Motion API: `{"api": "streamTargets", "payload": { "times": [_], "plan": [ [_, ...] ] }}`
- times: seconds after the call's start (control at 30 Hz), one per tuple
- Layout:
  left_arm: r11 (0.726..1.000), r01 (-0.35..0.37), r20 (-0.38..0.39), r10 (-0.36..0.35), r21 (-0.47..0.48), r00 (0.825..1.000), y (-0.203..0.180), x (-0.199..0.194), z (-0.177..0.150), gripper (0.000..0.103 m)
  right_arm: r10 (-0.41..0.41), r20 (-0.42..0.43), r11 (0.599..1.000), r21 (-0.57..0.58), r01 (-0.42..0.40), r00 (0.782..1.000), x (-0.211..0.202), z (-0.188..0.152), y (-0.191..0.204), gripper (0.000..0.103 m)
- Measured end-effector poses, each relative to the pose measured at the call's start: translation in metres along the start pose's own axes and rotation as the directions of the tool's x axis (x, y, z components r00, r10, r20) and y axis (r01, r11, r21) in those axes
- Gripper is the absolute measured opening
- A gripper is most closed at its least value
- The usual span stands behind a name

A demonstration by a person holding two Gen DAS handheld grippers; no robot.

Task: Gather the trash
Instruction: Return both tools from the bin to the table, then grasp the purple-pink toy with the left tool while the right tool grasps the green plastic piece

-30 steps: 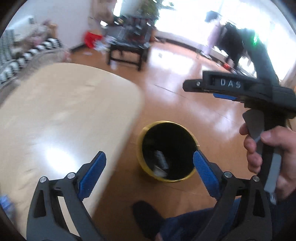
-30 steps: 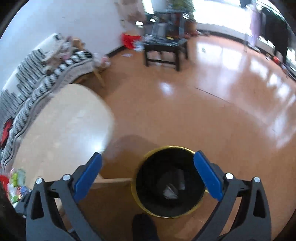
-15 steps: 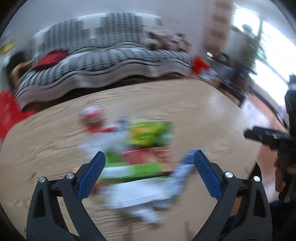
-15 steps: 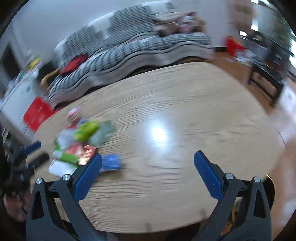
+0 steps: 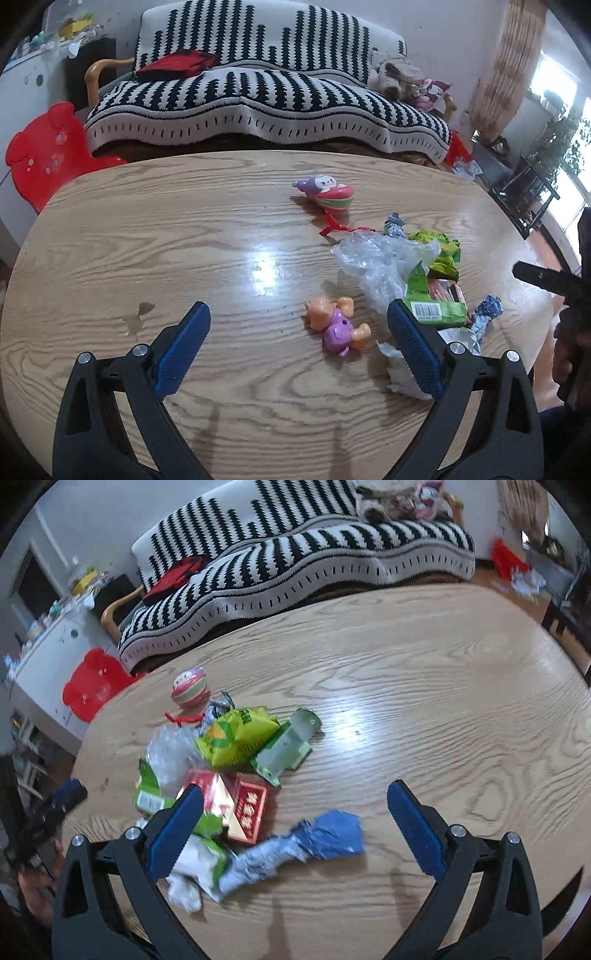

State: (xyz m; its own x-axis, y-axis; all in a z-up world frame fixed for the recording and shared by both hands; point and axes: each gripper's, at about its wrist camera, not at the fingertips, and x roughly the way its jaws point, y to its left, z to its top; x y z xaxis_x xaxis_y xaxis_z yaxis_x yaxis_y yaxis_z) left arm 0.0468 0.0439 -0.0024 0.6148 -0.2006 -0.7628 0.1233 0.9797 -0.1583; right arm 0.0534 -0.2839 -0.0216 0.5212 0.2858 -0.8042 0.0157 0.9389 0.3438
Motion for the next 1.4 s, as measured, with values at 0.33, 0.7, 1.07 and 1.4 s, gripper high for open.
{"api": "streamTargets", "payload": {
  "times": [0.33, 0.7, 1.07, 1.4],
  "plan": [
    [0.997, -0.077, -0.004, 0.077, 0.026, 0.997, -0.009, 0.069, 0.065, 0.094, -0.015, -0.075, 0.997, 0.07, 0.02, 0.997, 0.06, 0.026, -0.006, 0.083],
    [0.99, -0.01, -0.206, -0.02, -0.142, 0.978, -0.033, 0.19, 0.121, 0.093, 0.048, -0.142, 0.985, 0.168, -0.024, 0.989, 0.091, 0.031, -0.021, 0.065],
    [0.994, -0.008, -0.226, -0.018, -0.113, 0.974, -0.037, 0.197, 0.119, 0.056, 0.064, -0.102, 0.991, 0.122, -0.052, 0.993, 0.073, 0.032, -0.007, 0.04],
    [0.997, -0.028, -0.076, 0.022, -0.077, 0.997, -0.038, 0.119, 0.12, 0.055, 0.049, -0.02, 0.996, 0.081, -0.047, 0.999, 0.026, 0.028, -0.013, 0.04]
  ]
}}
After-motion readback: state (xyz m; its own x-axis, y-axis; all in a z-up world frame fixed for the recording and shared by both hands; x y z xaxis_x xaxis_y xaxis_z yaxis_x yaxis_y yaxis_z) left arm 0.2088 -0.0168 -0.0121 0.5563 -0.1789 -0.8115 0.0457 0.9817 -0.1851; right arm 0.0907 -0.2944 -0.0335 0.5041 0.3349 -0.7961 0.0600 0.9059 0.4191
